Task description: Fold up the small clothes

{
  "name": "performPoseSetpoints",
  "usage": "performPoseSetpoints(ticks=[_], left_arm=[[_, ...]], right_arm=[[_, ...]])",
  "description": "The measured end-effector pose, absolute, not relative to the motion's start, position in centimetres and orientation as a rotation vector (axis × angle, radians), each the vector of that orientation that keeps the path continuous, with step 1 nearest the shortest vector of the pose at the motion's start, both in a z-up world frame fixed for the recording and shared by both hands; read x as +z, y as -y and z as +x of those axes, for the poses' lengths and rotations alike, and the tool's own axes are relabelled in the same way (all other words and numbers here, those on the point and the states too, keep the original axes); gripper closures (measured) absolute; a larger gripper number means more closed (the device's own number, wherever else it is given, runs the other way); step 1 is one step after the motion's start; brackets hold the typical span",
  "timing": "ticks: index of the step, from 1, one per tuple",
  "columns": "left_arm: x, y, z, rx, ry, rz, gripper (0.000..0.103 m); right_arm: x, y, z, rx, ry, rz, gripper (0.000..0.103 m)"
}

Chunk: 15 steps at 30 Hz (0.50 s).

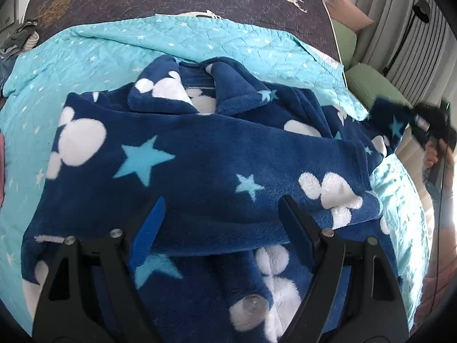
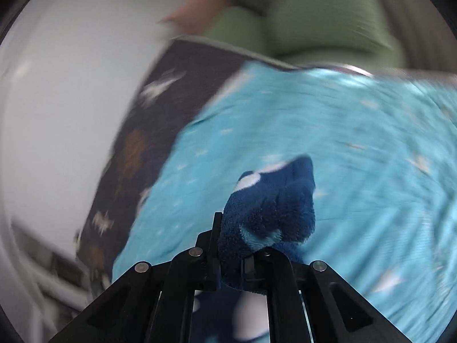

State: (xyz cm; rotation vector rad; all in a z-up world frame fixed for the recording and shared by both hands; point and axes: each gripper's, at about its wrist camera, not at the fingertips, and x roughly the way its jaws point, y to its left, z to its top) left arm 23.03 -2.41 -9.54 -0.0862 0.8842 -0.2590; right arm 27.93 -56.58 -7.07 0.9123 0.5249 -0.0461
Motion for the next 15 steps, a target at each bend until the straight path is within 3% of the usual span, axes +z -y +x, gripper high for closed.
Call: performPoseSetpoints(ticks=[6, 15], left_arm=[[-8.9, 0.1, 22.0, -0.234, -0.853, -0.128, 0.022], [-9.0, -4.8, 21.0, -0.165, -0.833, -0.222, 0.022]], right_arm=[[0.6, 38.6, 27.2, 0.193, -0.52, 0.427, 0.095], [-4.1, 19.2, 23.9, 0.461, -0.7, 0.095, 0.095]])
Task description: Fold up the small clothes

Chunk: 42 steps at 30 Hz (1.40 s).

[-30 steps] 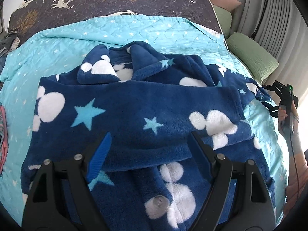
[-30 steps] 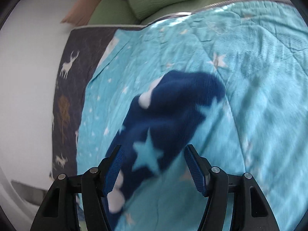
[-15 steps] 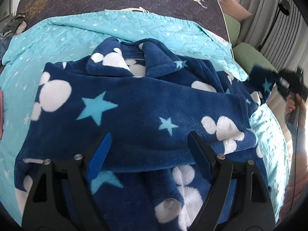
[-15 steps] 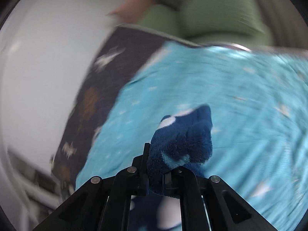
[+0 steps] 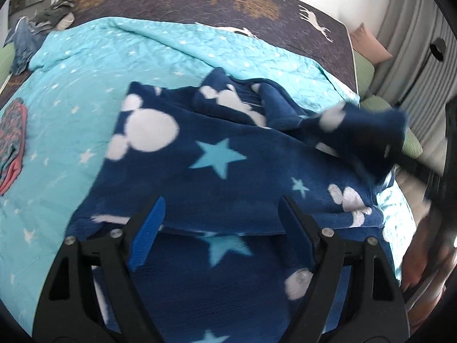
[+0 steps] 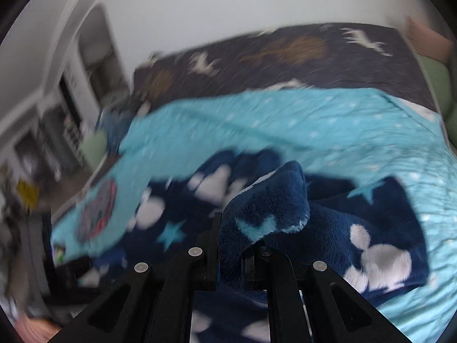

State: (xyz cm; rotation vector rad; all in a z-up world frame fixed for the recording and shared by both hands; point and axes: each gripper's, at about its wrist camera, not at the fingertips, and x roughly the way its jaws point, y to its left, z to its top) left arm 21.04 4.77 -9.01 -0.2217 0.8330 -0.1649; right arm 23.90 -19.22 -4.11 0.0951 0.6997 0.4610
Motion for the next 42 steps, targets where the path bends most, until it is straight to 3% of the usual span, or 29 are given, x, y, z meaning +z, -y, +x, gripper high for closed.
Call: performPoseSetpoints(ticks=[5, 10, 15, 42], left_arm=[[-9.4, -6.8, 21.1, -0.155, -0.829, -0.305, 0.022], [-9.8, -7.2, 21.2, -0.188, -0.841, -0.345, 0.022], [-9.8, -4.6, 22.3, -0.295, -0.877, -0.34, 0.022], [-8.7, -3.0, 20.4, -0.425, -0.885, -0.385, 0.017]], right_arm=[[-7.1, 15.7, 22.0, 0.567, -0.797, 0.077, 0.091], [-8.9, 15.1, 20.4, 0.705, -0.894, 0.119, 0.059], [-7.5, 19.1, 18.4, 0.639, -0.814, 0.144, 0.046], [-9.1, 22.7, 17.7, 0.539, -0.837, 0.229, 0.044]])
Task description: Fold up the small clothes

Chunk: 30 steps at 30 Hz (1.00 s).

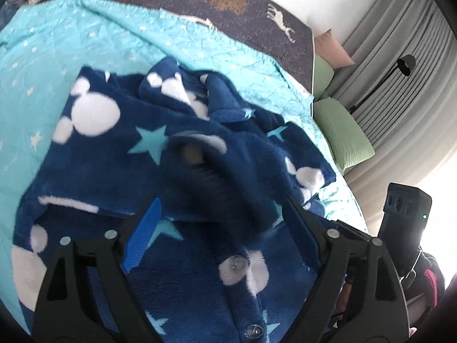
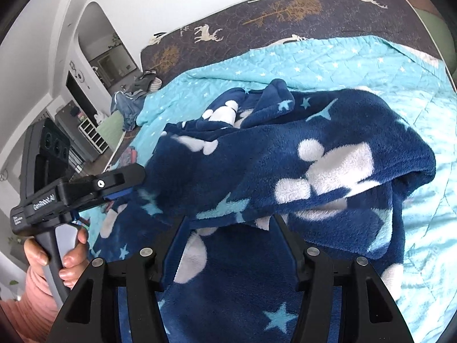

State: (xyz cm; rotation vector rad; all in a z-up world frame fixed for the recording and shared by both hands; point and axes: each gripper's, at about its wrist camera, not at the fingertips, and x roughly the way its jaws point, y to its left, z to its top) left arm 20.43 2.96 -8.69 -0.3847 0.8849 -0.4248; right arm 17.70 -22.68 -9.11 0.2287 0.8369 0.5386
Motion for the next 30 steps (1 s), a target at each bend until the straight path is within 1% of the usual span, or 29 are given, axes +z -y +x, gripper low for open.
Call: performPoseSetpoints(ticks=[7, 9, 10, 11, 12, 13, 14, 16, 18, 21, 24, 27, 30], left_arm=[[-10.7, -2.3, 21.9, -0.423, -0.967, -0.44, 0.017], [-11.0, -2.4, 22.0, -0.423, -0.967, -0.455, 0.019], [-11.0, -2.4, 22.1, -0.421, -0.963, -0.459, 0.021], [-10.9, -2.4, 22.1, -0.419, -0.961, -0.452, 0.033], [-10.8, -2.3, 22.2, -0.416, -0.959, -0.437, 0.058], [-10.8, -2.2, 22.3, -0.41, -0.956, -0.414, 0.076], [-10.5, -2.2, 22.4, -0.409, -0.954, -0.391, 0.091], [-9.1, -2.3, 22.5, -0.409, -0.913, -0.374, 0.092], [-5.9, -2.4, 22.5, -0.405, -0.828, -0.319, 0.092], [-0.7, -3.1, 22.5, -0.375, -0.703, -0.239, 0.092], [2.5, -4.9, 22.2, -0.301, -0.598, -0.165, 0.092], [1.5, -7.1, 22.9, -0.226, -0.622, -0.118, 0.09], [-2.5, -8.8, 24.4, -0.179, -0.73, -0.128, 0.089]], right_arm=[[-9.0, 22.8, 17.6, 0.536, -0.831, 0.229, 0.044], [-8.8, 22.8, 17.4, 0.532, -0.824, 0.22, 0.044], [-8.7, 22.8, 17.3, 0.527, -0.817, 0.209, 0.044], [-8.6, 22.9, 17.1, 0.521, -0.81, 0.199, 0.044], [-8.3, 23.0, 16.9, 0.513, -0.799, 0.185, 0.044], [-8.1, 23.1, 16.9, 0.508, -0.792, 0.178, 0.043], [-7.9, 23.4, 16.9, 0.498, -0.783, 0.174, 0.043], [-7.5, 24.6, 17.1, 0.444, -0.764, 0.177, 0.035], [-7.3, 26.7, 17.7, 0.325, -0.763, 0.195, 0.031], [-8.1, 30.4, 19.2, 0.137, -0.833, 0.248, 0.031], [-9.4, 32.9, 20.2, 0.023, -0.915, 0.295, 0.031], [-10.4, 33.4, 20.6, 0.042, -0.945, 0.317, 0.031], [-11.0, 32.6, 21.0, 0.078, -0.963, 0.322, 0.031]])
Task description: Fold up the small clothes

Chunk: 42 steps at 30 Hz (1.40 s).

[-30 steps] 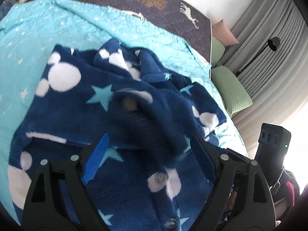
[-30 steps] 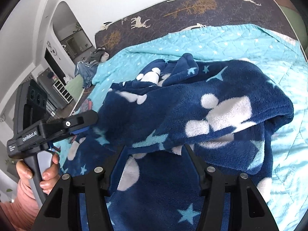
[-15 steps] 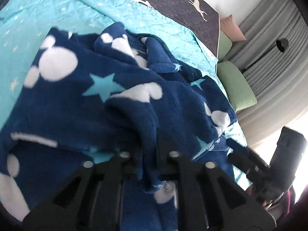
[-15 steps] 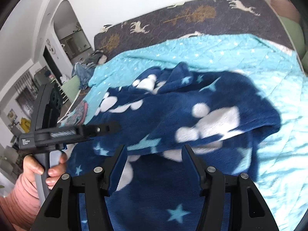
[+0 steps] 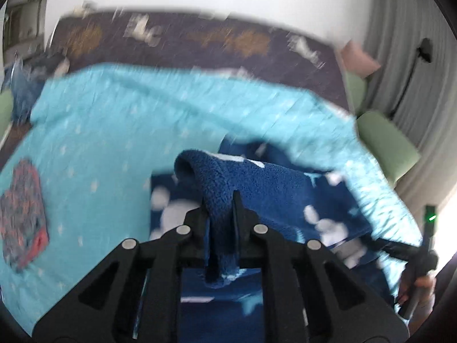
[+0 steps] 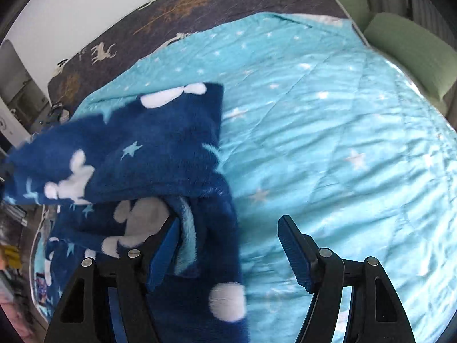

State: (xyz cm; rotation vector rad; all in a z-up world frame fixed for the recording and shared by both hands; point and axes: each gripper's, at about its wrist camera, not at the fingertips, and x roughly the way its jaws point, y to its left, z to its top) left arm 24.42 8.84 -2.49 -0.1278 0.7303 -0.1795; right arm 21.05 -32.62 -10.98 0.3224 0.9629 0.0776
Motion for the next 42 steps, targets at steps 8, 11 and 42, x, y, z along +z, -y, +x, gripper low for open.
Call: performPoseSetpoints(ticks=[8, 11, 42], left_arm=[[-10.7, -11.5, 25.6, -0.077, -0.91, -0.211, 0.073], [-9.8, -11.3, 25.3, -0.07, -0.878, -0.208, 0.059], [-12.3, -12.4, 25.3, 0.077, -0.885, -0.129, 0.026]], right_arm=[[-11.3, 30.6, 21.9, 0.027, -0.974, 0.225, 0.031], [-11.9, 31.8, 22.3, 0.022, -0.992, 0.277, 0.031], [-6.5, 32.3, 19.2, 0.136, -0.764, 0.263, 0.038]])
